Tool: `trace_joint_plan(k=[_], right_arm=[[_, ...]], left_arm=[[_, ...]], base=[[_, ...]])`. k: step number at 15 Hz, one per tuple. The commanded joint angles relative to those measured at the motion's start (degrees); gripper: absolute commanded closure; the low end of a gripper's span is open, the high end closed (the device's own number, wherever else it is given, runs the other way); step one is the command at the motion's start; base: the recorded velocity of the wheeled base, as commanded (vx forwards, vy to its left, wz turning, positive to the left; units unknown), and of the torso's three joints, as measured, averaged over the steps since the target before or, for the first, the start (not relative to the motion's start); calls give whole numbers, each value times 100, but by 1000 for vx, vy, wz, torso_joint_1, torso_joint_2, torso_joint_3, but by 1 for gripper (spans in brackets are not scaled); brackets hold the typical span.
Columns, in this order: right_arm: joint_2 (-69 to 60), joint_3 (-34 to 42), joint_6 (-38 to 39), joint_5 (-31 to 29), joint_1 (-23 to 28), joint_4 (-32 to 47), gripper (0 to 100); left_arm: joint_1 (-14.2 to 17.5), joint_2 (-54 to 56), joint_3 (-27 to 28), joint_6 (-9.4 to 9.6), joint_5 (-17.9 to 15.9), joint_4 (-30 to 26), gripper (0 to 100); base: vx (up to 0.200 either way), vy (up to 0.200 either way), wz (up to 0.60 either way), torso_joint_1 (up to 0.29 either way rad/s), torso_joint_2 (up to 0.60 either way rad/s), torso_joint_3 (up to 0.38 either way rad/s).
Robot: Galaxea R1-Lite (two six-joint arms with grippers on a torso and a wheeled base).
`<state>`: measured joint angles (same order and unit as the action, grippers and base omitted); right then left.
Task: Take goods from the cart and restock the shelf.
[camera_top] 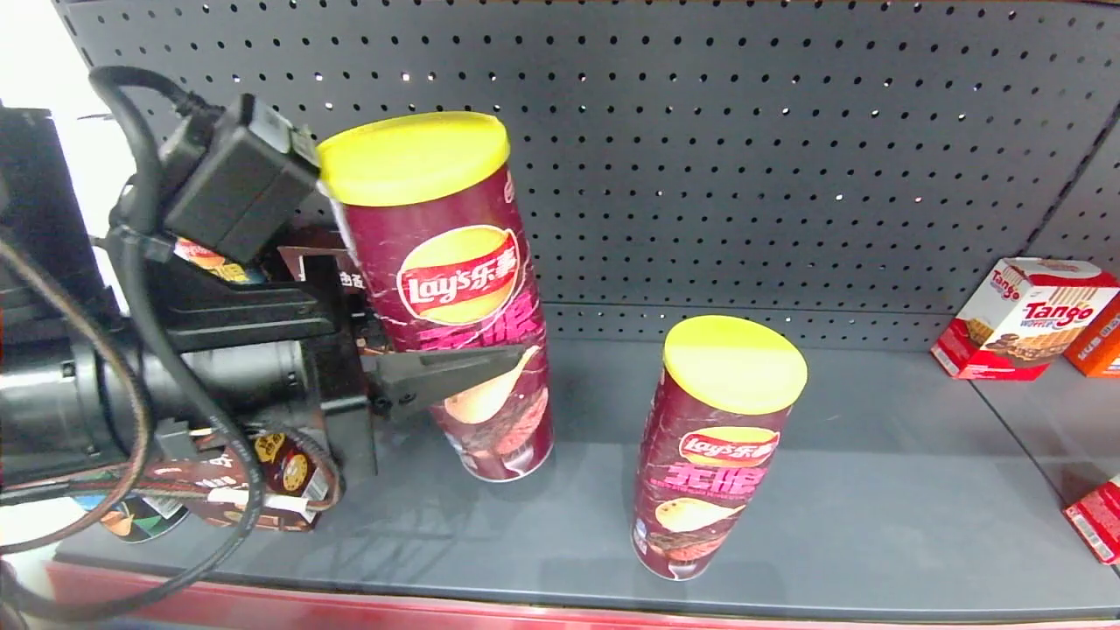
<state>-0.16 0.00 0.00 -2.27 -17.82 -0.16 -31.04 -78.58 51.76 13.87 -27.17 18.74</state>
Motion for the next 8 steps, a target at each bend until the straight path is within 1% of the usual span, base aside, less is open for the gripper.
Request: trace_joint_plan(k=[1, 3, 6, 8], right_arm=[[16, 0, 0, -2, -2, -2, 0], [16, 0, 0, -2, -2, -2, 0], [16, 0, 0, -2, -2, -2, 0], [16, 0, 0, -2, -2, -2, 0]], left_arm=[[-8, -650, 414, 239, 142, 25, 100], [-43, -861, 625, 230, 116, 16, 100], [-43, -1388, 1020, 230, 45, -274, 100], [-43, -1555, 1117, 221, 45, -274, 100]], base=[[0, 0, 0, 0, 0, 0], [0, 0, 0, 0, 0, 0], [0, 0, 0, 0, 0, 0], [0, 0, 0, 0, 0, 0]])
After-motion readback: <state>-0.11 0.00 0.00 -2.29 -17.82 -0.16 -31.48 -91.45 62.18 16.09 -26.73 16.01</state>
